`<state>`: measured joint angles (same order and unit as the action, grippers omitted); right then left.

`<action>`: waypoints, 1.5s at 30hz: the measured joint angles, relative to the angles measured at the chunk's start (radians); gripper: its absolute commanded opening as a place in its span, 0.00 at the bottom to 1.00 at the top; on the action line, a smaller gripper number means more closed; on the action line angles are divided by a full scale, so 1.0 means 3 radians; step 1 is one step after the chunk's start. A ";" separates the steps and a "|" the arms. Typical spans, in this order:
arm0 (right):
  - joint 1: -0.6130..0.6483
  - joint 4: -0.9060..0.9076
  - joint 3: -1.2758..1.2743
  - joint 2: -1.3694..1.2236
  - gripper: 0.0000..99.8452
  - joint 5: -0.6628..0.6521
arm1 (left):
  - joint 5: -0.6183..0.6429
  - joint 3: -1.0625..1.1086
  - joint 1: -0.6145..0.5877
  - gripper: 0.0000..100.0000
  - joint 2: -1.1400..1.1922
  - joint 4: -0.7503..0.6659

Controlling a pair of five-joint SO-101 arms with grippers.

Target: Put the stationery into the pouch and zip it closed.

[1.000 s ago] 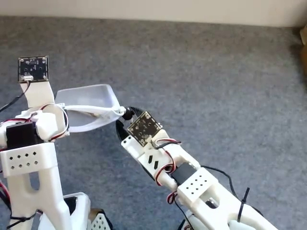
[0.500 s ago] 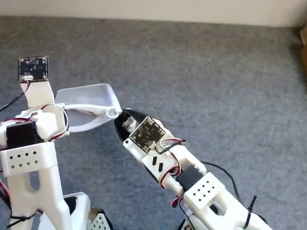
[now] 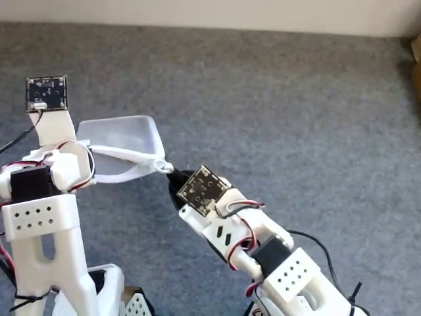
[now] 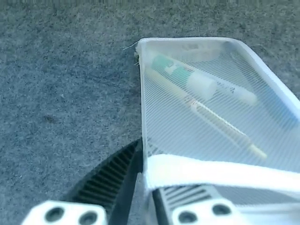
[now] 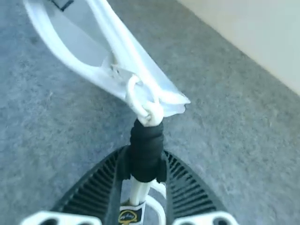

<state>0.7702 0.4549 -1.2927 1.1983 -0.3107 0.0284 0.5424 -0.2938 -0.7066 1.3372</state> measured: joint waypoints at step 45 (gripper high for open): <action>0.0394 0.0537 -0.0752 0.1381 0.01 -0.0332 | -0.1110 -0.0179 0.2378 0.21 0.0061 -0.0629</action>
<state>0.8884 0.6160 -1.5182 1.6126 -0.4104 -0.3046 0.4887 0.4196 -0.6882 1.1485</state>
